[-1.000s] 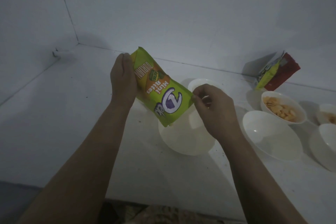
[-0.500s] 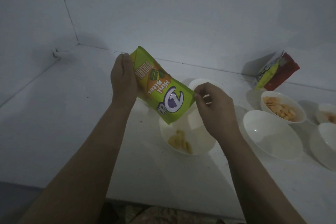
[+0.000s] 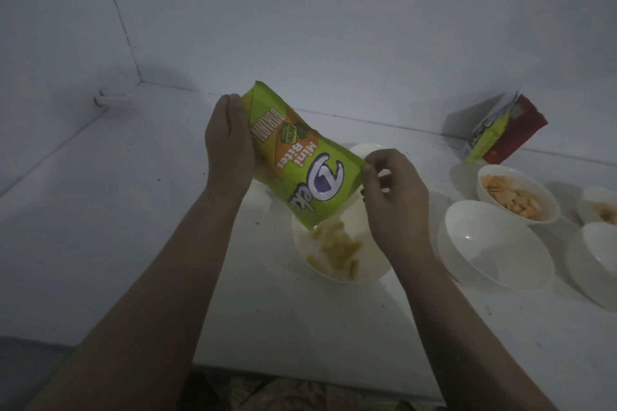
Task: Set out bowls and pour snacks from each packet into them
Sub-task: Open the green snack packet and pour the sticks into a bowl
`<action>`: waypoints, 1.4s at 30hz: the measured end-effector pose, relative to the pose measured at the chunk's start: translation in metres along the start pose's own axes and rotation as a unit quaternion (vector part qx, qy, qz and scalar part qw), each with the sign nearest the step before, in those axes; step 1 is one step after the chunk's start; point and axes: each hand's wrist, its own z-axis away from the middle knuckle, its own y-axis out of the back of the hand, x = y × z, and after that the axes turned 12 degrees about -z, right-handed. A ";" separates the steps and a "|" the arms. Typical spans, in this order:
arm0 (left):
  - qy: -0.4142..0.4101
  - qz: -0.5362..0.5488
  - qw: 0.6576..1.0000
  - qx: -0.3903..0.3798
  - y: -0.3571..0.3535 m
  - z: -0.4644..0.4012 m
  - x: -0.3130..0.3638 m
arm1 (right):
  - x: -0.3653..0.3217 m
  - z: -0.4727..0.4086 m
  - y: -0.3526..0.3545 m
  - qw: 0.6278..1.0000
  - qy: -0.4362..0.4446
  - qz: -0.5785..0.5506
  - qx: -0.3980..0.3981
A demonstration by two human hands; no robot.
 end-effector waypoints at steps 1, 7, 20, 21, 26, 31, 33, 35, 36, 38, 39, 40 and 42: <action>-0.001 0.001 1.000 -0.002 0.000 0.000 0.001 | 0.001 0.000 -0.001 1.000 0.000 -0.003 0.003; -0.008 -0.002 1.000 -0.007 0.000 0.001 0.000 | 0.004 0.000 -0.002 1.000 0.004 0.000 0.001; -0.030 -0.014 0.999 -0.018 -0.004 0.007 0.003 | 0.008 0.005 0.003 1.000 0.004 0.000 0.011; -0.033 -0.016 0.999 -0.018 -0.004 0.008 0.004 | 0.008 0.004 0.004 1.000 0.003 0.001 0.014; -0.044 -0.023 0.999 -0.020 -0.007 0.008 0.007 | 0.011 0.003 0.007 1.000 -0.008 0.015 0.006; -0.048 -0.034 0.998 -0.018 -0.011 0.007 0.006 | 0.010 0.003 0.008 0.999 0.013 0.036 0.020; -0.044 -0.038 0.998 -0.017 -0.011 0.006 0.005 | 0.009 0.003 0.008 0.998 0.030 0.045 0.021; -0.042 -0.046 0.998 -0.018 -0.011 0.006 0.005 | 0.010 0.003 0.009 0.999 0.019 0.046 0.007; -0.044 -0.053 0.997 -0.018 -0.011 0.006 0.005 | 0.011 0.003 0.009 0.999 0.005 0.049 -0.008; -0.056 -0.070 0.996 -0.022 -0.010 0.005 0.005 | 0.014 0.003 0.011 0.998 -0.009 0.060 -0.030; -0.064 -0.076 0.995 -0.028 -0.009 0.005 0.005 | 0.014 0.002 0.012 0.997 -0.009 0.063 -0.036; -0.075 -0.079 0.993 -0.035 -0.009 0.005 0.006 | 0.013 0.000 0.013 0.997 -0.009 0.060 -0.044; -0.102 -0.083 0.990 -0.057 -0.009 0.008 0.009 | 0.008 -0.005 0.012 0.996 -0.007 0.049 -0.068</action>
